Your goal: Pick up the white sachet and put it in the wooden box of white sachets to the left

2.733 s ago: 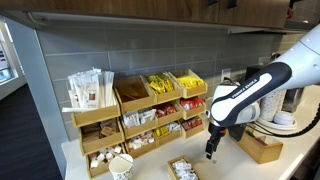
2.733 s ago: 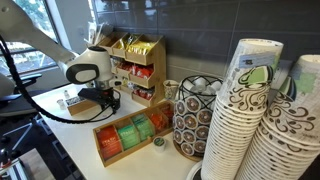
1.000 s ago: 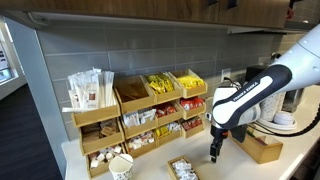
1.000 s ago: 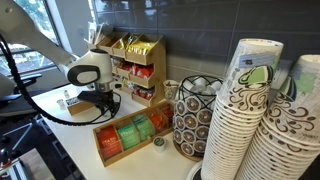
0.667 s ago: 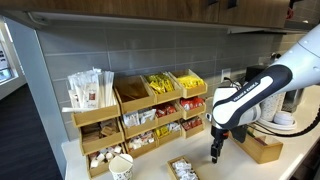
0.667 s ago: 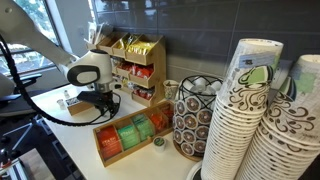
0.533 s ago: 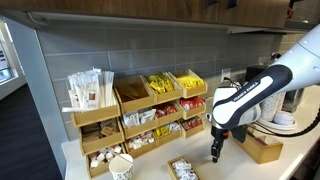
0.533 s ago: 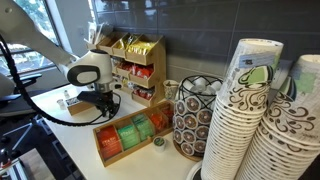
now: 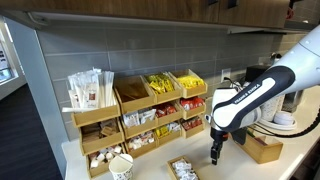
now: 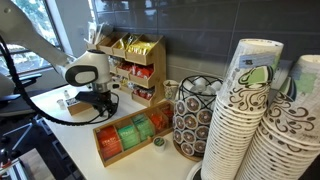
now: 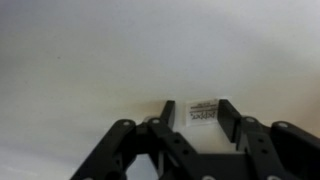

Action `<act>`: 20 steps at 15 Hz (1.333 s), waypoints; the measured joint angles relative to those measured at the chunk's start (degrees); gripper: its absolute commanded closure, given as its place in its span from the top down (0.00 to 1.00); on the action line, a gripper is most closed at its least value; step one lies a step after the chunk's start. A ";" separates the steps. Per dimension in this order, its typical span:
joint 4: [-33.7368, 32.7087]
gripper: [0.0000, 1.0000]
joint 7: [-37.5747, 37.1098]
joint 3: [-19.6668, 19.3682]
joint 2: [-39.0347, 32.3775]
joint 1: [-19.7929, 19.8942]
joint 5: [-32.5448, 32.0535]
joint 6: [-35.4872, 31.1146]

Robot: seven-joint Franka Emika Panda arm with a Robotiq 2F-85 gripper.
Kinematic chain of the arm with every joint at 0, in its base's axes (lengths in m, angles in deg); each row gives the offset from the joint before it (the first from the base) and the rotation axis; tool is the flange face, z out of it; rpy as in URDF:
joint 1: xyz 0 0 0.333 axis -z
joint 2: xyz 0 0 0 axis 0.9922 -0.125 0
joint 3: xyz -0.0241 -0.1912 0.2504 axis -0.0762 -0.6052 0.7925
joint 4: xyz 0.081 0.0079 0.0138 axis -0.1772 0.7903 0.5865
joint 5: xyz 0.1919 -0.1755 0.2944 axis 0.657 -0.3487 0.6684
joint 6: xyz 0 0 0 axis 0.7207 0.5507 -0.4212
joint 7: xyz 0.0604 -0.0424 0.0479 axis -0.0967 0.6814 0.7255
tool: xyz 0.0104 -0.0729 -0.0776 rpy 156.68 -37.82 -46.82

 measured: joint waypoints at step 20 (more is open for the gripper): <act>0.27 0.01 4.93 0.74 7.40 -3.35 6.15 8.15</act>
